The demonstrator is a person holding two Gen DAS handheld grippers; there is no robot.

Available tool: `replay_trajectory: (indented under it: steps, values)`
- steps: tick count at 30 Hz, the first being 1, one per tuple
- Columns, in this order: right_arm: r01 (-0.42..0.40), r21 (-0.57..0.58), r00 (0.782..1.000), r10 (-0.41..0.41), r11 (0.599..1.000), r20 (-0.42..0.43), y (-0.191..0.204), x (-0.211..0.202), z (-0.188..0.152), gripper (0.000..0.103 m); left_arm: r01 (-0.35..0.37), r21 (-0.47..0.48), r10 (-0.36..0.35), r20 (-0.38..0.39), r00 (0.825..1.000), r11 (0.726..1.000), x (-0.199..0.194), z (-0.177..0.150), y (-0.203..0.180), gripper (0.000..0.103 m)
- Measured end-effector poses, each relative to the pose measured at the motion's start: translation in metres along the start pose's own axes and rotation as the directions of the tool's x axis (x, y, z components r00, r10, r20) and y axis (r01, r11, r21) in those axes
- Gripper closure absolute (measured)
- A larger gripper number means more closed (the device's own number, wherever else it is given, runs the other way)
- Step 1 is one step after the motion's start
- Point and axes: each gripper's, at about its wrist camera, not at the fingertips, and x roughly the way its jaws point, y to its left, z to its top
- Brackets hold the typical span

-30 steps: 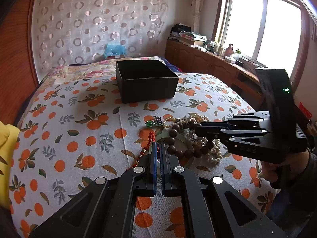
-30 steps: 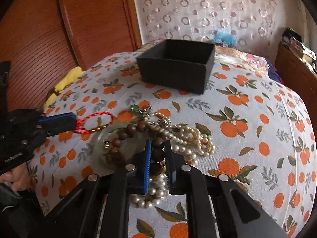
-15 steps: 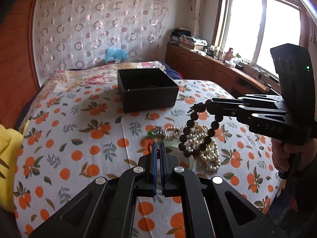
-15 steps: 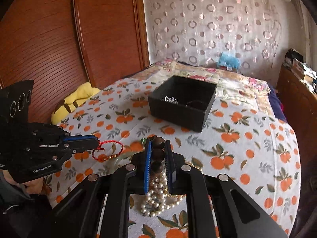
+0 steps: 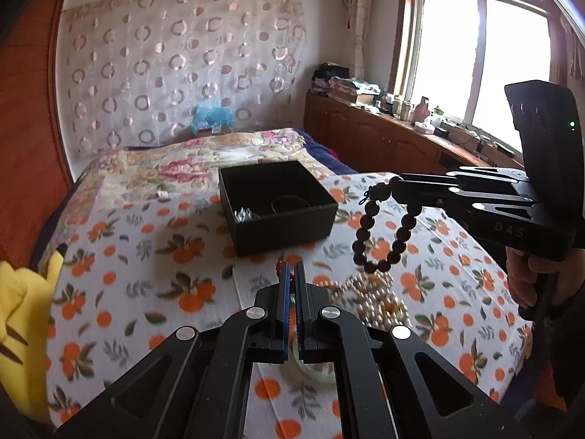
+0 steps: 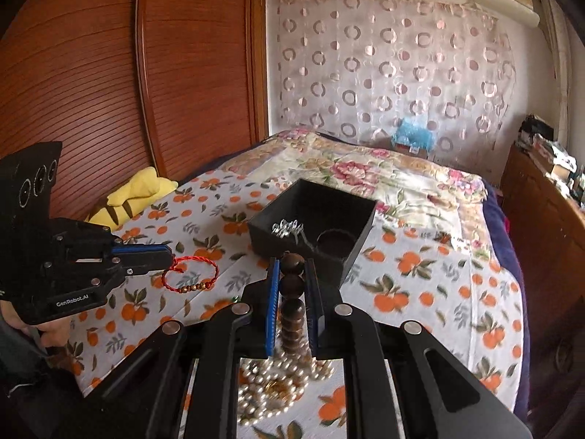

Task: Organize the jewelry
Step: 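Carry both bracelets over the black box with the left and right grippers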

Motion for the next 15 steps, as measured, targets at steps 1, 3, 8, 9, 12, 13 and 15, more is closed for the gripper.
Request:
replay_trajectory:
  steps: [1, 3, 8, 9, 12, 13, 15]
  values:
    - [0.001, -0.005, 1.000, -0.001, 1.000, 0.004, -0.002, 0.001, 0.004, 0.088, 0.000, 0.003, 0.000, 0.002, 1.000, 1.000, 0.003, 0.004, 0.001, 0.101]
    - [0.003, -0.011, 1.000, -0.003, 1.000, 0.009, -0.005, 0.004, 0.010, 0.088, -0.004, 0.011, 0.004, 0.005, 1.000, 1.000, 0.009, 0.013, 0.003, 0.101]
    - [0.003, -0.008, 1.000, -0.002, 1.000, 0.023, -0.018, 0.015, 0.026, 0.088, -0.011, 0.018, 0.011, 0.012, 1.000, 1.000, 0.027, 0.038, 0.008, 0.101]
    - [0.001, -0.006, 1.000, -0.001, 1.000, 0.025, -0.020, 0.016, 0.029, 0.088, -0.011, 0.020, 0.011, 0.013, 1.000, 1.000, 0.029, 0.041, 0.008, 0.101]
    - [-0.002, -0.004, 0.999, 0.002, 1.000, 0.035, -0.029, 0.022, 0.038, 0.088, -0.023, 0.036, 0.022, 0.016, 1.000, 0.999, 0.043, 0.059, 0.012, 0.101]
    - [-0.005, -0.003, 0.999, 0.005, 1.000, 0.042, -0.032, 0.023, 0.043, 0.088, -0.025, 0.037, 0.024, 0.015, 1.000, 0.999, 0.047, 0.062, 0.013, 0.101]
    - [-0.010, 0.000, 0.999, 0.010, 1.000, 0.051, -0.036, 0.026, 0.049, 0.088, -0.030, 0.036, 0.030, 0.010, 0.999, 0.999, 0.059, 0.073, 0.017, 0.101]
